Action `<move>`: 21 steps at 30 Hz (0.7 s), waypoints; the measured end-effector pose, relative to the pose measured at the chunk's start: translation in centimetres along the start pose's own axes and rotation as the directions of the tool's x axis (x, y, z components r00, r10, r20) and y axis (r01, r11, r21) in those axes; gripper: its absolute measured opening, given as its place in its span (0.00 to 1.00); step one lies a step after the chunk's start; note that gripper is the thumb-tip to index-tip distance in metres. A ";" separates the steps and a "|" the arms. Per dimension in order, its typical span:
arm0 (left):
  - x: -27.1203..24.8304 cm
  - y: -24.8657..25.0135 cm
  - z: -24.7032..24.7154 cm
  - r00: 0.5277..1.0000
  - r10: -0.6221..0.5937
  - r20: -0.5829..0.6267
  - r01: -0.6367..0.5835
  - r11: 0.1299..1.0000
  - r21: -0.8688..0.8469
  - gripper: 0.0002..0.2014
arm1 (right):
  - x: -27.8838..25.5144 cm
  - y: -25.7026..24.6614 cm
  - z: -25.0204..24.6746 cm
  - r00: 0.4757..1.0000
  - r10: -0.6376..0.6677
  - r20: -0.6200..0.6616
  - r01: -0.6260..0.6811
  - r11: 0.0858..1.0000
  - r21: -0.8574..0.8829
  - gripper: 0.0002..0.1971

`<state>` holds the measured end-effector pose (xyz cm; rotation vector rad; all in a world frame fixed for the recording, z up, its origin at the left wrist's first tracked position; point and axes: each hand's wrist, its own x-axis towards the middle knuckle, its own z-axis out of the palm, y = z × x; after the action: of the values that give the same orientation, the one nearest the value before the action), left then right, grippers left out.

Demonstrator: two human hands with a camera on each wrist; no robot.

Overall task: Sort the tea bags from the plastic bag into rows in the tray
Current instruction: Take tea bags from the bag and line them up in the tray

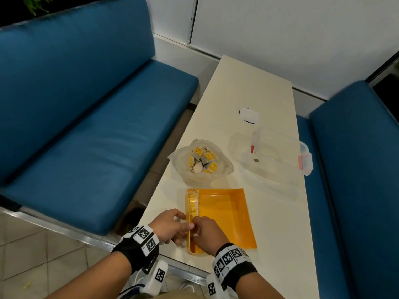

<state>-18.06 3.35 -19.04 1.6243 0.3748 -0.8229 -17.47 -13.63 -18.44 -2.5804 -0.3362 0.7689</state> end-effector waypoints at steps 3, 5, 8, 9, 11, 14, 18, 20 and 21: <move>-0.1 0.1 0.0 1.000 -0.008 0.011 0.009 1.000 -0.014 0.23 | 0.0 0.0 0.1 1.000 0.017 -0.002 -0.017 1.000 -0.006 0.12; -0.4 0.2 0.0 1.000 -0.019 0.005 0.019 1.000 -0.011 0.24 | -0.1 -0.1 0.0 0.999 0.039 0.006 -0.039 0.999 -0.006 0.12; -0.7 0.6 -0.6 0.997 -0.082 -0.013 0.081 0.994 -0.070 0.29 | -0.4 -0.2 -0.8 0.998 0.054 -0.019 -0.053 0.998 0.022 0.11; -0.8 0.6 -0.9 0.995 -0.097 -0.012 0.095 0.989 -0.111 0.32 | -0.5 -0.3 -1.2 0.997 0.052 -0.049 -0.050 0.998 0.044 0.10; -0.8 0.4 -1.4 0.997 -0.082 0.003 0.080 0.971 -0.226 0.36 | -0.6 -0.6 -2.1 0.993 0.028 -0.117 -0.017 0.996 0.092 0.08; -0.6 0.2 -1.6 0.999 -0.010 0.047 0.026 0.939 -0.343 0.38 | -0.6 -2.0 -3.5 0.985 -0.029 -0.168 0.062 0.979 0.194 0.05; -0.4 0.8 -1.6 0.997 0.045 0.055 -0.019 0.912 -0.409 0.38 | -0.9 -4.2 -4.5 0.988 -0.094 -0.122 0.131 0.928 0.348 0.05; -0.3 1.0 -1.5 0.999 0.049 0.018 -0.035 0.876 -0.480 0.38 | -1.1 -5.0 -4.4 0.986 -0.145 -0.086 0.167 0.913 0.372 0.08; -0.4 1.2 -1.4 0.999 0.041 -0.011 -0.041 0.862 -0.506 0.38 | -1.2 -5.3 -4.2 0.983 -0.162 -0.080 0.180 0.915 0.360 0.10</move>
<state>-17.13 4.50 -17.87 1.1332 0.5078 -0.6229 -16.71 -10.78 -12.28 -2.1822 -0.3606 0.6357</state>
